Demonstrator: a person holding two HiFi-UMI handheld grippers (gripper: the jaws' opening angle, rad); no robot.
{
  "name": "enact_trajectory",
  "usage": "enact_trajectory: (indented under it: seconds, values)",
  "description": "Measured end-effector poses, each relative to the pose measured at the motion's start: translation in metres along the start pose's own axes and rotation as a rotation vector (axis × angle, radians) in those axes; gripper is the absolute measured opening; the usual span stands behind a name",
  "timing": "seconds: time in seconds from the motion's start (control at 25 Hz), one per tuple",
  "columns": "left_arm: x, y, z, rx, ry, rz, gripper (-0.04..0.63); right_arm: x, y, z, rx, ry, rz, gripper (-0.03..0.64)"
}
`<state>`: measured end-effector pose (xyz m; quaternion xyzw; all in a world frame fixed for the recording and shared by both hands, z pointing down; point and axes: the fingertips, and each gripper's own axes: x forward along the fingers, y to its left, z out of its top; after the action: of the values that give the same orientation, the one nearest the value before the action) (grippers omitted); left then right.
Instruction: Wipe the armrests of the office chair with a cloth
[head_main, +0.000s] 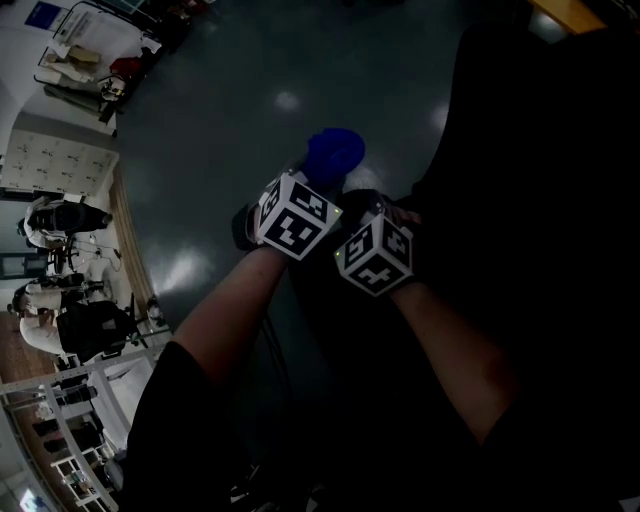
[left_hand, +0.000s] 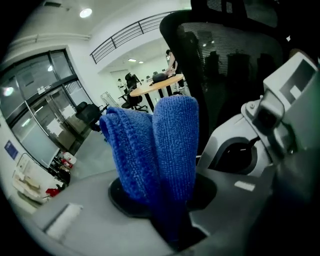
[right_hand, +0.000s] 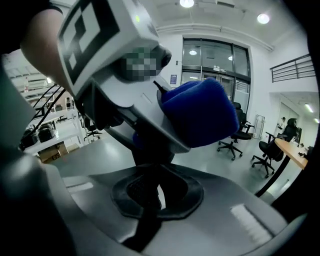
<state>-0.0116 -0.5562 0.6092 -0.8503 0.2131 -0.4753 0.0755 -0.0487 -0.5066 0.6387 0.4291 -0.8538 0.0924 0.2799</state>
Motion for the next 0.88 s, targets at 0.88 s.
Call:
enact_trajectory:
  seconds: [0.88]
  values:
    - [-0.105,0.043,-0.176,-0.255,0.187,0.247,0.126,-0.007,-0.009,-0.013,-0.020,0.048,-0.013,0.002]
